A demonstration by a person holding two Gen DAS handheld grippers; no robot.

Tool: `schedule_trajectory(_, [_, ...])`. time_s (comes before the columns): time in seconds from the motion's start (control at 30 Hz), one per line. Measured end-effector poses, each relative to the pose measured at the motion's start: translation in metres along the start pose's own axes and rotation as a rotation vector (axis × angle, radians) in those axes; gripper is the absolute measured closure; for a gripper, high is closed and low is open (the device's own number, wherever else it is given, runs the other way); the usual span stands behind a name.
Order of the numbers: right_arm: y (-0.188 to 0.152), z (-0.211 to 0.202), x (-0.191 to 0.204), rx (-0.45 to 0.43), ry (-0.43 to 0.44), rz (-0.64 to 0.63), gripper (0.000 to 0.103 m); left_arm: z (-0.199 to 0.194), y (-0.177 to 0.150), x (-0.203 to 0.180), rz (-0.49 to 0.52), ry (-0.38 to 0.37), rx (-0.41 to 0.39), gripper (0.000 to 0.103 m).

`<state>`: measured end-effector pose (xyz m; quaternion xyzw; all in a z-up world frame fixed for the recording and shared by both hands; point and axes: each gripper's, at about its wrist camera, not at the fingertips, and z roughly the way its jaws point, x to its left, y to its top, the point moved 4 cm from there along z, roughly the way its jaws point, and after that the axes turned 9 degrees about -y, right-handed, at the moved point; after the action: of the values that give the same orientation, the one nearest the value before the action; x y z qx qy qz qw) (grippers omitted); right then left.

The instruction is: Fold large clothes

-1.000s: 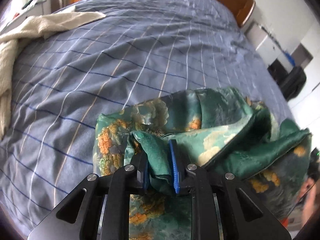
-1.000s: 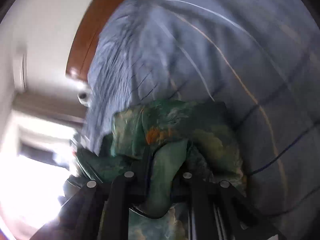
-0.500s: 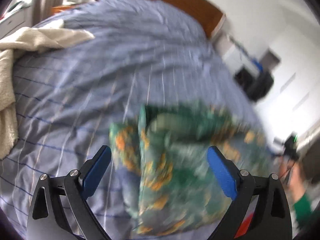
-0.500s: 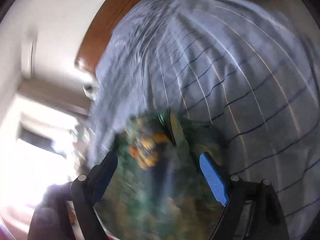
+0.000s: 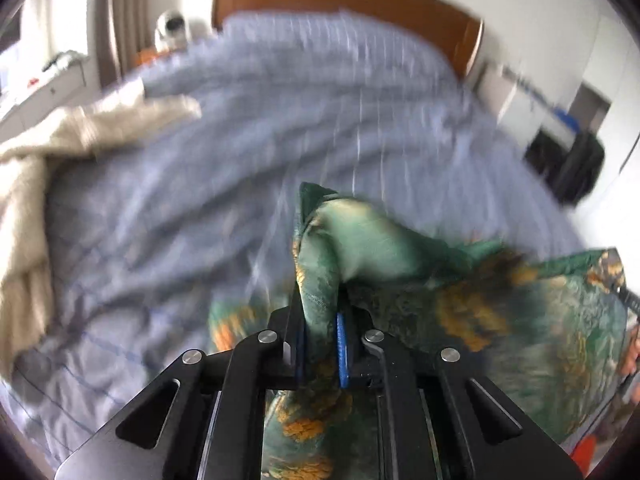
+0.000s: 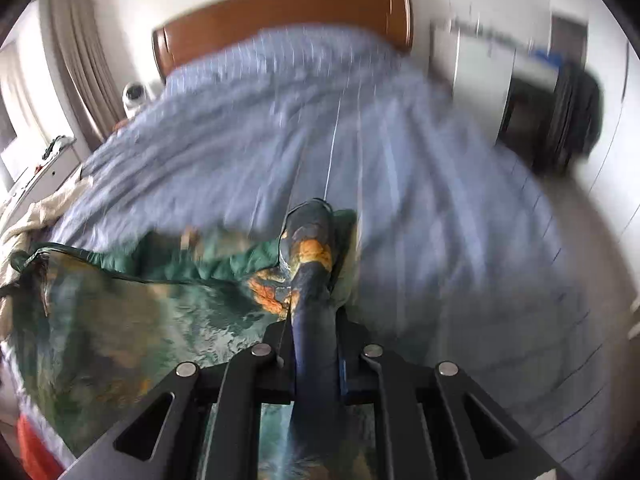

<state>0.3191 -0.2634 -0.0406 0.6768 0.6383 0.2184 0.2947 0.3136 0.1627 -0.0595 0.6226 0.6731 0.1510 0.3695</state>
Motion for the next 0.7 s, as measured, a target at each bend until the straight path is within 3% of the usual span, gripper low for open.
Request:
schedule_trajectory(0.03, [0.013, -0.008, -0.005, -0.045, -0.010, 0.010, 0.090, -0.004, 0.006, -0.002, 0.007, -0.003, -0.030, 0.093])
schedule_trajectory(0.13, [0.031, -0.002, -0.012, -0.075, -0.033, 0.046, 0.090, 0.012, 0.015, -0.006, 0.047, 0.081, -0.081, 0.093])
schedule_trajectory(0.2, [0.028, 0.020, -0.010, -0.060, -0.075, 0.035, 0.090, 0.042, 0.004, 0.002, 0.074, 0.146, -0.045, 0.092])
schedule_trajectory(0.3, [0.000, 0.067, -0.005, 0.037, -0.096, 0.040, 0.090, 0.093, -0.043, 0.033, 0.035, 0.192, 0.070, 0.090])
schedule_trajectory(0.37, [-0.026, 0.099, 0.000, 0.109, -0.096, 0.029, 0.089, 0.108, -0.070, 0.046, 0.003, 0.171, 0.073, 0.087])
schedule_trajectory(0.43, [-0.049, 0.122, 0.005, 0.128, -0.084, 0.030, 0.088, 0.104, -0.072, 0.045, -0.005, 0.161, 0.033, 0.085])
schedule_trajectory(0.57, [-0.057, 0.130, 0.001, 0.114, -0.068, 0.075, 0.085, 0.107, -0.072, 0.052, -0.024, 0.131, 0.031, 0.083])
schedule_trajectory(0.7, [-0.059, 0.132, -0.004, 0.107, -0.032, 0.115, 0.085, 0.110, -0.073, 0.043, 0.004, 0.162, 0.019, 0.082])
